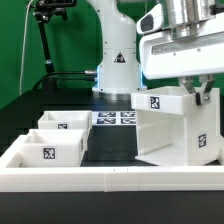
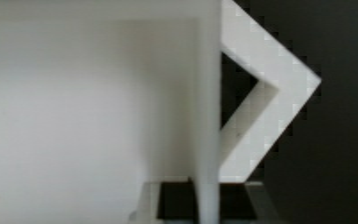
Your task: Assemble drawer
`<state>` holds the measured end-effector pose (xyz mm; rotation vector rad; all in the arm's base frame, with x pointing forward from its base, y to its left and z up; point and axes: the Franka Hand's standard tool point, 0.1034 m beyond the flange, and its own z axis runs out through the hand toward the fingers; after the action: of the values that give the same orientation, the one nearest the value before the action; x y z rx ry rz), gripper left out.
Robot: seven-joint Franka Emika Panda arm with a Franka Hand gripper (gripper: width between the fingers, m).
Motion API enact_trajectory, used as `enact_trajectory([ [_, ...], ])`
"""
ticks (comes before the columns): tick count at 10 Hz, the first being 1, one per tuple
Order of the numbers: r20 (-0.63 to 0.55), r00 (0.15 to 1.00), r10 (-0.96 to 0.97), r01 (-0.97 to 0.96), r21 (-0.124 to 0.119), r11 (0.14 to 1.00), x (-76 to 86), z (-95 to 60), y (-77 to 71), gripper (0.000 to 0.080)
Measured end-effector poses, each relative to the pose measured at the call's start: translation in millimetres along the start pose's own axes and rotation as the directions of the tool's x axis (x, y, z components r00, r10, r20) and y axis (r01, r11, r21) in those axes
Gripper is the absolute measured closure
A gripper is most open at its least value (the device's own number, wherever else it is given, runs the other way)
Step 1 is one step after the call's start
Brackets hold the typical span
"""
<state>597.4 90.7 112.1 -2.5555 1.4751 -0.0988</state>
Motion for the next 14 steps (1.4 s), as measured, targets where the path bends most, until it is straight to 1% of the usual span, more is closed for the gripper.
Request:
enact_trajectory([
  [1, 0.012, 0.992, 0.122, -0.122, -0.017, 0.992, 1.0, -0.3, 2.4, 0.0760],
  [2, 0.026, 0.956, 0.294, -0.292, -0.048, 0.955, -1.8, 1.7, 5.7, 0.0760],
  [3, 0.018, 0.901, 0.434, -0.431, -0.079, 0.899, -5.0, 7.1, 10.3, 0.0760],
  [4, 0.024, 0.883, 0.468, -0.464, -0.089, 0.881, -4.3, 8.8, 11.4, 0.0760],
  [6, 0.029, 0.841, 0.540, -0.536, -0.086, 0.840, -5.7, 8.4, 9.8, 0.0760],
  [9, 0.031, 0.850, 0.525, -0.521, -0.084, 0.849, -5.3, 8.7, 8.7, 0.0760],
  [11, 0.033, 0.853, 0.521, -0.518, -0.062, 0.853, 1.8, 9.5, -7.3, 0.0760],
  [13, 0.033, 0.851, 0.524, -0.522, -0.051, 0.851, 6.8, 11.6, -15.9, 0.0760],
  [14, 0.030, 0.850, 0.526, -0.525, -0.039, 0.850, 10.5, 12.2, -21.7, 0.0760],
])
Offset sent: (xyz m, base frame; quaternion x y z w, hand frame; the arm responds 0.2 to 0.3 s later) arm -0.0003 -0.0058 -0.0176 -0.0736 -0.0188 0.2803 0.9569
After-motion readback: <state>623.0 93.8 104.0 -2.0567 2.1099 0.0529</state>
